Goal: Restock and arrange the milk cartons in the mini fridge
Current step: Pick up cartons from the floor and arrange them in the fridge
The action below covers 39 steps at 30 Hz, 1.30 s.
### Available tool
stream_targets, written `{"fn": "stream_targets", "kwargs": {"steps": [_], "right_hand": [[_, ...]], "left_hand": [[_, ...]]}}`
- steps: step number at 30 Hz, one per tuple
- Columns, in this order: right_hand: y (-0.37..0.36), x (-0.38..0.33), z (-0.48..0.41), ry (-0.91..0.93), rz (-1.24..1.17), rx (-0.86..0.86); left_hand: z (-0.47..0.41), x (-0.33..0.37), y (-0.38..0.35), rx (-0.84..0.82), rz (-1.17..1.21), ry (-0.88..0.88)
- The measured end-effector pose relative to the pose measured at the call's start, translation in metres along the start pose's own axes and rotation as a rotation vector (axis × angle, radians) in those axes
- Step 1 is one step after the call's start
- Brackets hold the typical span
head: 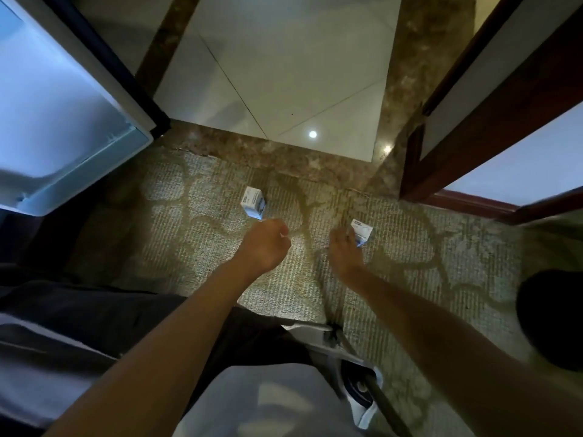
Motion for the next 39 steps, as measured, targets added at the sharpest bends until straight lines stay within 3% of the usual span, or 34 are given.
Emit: {"fn": "stream_targets", "kwargs": {"steps": [6,11,16,24,34,36,37,39], "right_hand": [[-0.01,0.009,0.007,0.014,0.096,-0.007],[-0.016,0.017,0.006,-0.014,-0.097,-0.114],[0.018,-0.004,0.005,0.145,-0.247,-0.132],[0.105,-0.08,0.038,0.551,-0.633,-0.254],[0.155,-0.094,0.04,0.597,-0.861,-0.44],[0.149,-0.072,0.025,0.487,-1.084,-0.37],[0.142,-0.056,0.014,0.398,-1.146,-0.252],[0.121,-0.02,-0.01,0.159,-0.958,0.038]], "left_hand": [[-0.001,-0.004,0.001,0.011,-0.001,-0.007],[-0.001,-0.015,0.004,0.02,0.004,-0.001],[0.001,-0.028,0.002,0.019,0.04,0.021],[0.004,-0.031,0.009,-0.011,0.13,-0.025],[0.001,-0.041,0.023,0.172,0.117,-0.003],[0.003,-0.04,0.021,0.206,0.127,0.003],[0.003,-0.04,0.021,0.214,0.13,0.007],[0.003,-0.04,0.02,0.222,0.148,0.016]]}}
Point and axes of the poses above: each hand's wrist, its own z-axis away from the middle knuckle, its own y-axis out of the back of the hand, x = y × z, the point moved 5 cm from there along -z, towards the middle knuckle, and after that the axes turned 3 degrees about -x, right-handed, at the moved point
